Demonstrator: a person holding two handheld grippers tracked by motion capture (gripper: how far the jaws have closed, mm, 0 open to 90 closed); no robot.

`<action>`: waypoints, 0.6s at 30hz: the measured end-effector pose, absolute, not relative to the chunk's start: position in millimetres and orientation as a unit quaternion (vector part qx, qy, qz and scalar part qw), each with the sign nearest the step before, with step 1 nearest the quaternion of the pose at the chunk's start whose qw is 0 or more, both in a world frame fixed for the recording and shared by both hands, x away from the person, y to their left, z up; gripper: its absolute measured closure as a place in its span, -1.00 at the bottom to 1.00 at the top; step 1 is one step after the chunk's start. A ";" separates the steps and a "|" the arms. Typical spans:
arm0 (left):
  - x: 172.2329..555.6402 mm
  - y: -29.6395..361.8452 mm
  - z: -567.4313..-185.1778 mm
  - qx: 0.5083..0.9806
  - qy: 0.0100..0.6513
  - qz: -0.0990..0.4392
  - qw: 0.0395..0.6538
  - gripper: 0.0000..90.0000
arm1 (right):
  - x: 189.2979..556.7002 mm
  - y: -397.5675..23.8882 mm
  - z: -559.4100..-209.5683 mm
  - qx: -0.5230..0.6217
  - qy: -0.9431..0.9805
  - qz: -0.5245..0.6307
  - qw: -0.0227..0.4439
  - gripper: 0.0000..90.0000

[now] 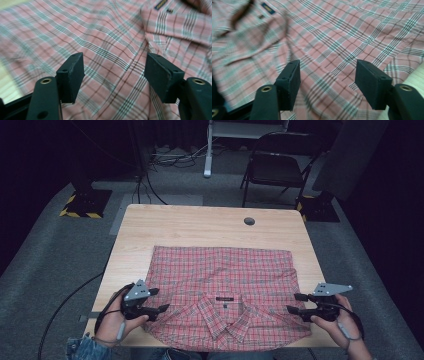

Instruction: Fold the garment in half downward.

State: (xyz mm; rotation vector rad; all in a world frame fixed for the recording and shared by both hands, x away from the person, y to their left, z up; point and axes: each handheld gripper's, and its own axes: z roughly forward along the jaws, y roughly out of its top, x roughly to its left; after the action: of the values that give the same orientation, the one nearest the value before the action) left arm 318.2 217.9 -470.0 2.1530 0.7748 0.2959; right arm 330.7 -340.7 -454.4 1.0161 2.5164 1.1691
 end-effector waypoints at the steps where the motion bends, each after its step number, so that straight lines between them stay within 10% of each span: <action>1: 321.4 213.0 -476.5 0.856 0.308 0.117 0.399 -0.28 | 332.1 -338.2 -459.9 0.345 0.848 0.390 0.097 -0.16; 18: 363.5 193.3 -503.0 0.850 0.343 0.135 0.377 -0.38 | 370.6 -329.5 -492.5 0.359 0.857 0.342 0.140 -0.17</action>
State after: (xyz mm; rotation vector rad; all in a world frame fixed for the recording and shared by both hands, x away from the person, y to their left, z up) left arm 363.5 193.3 -503.0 2.1730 0.8769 0.3464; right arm 370.6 -329.5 -492.5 1.0366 2.4765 0.9874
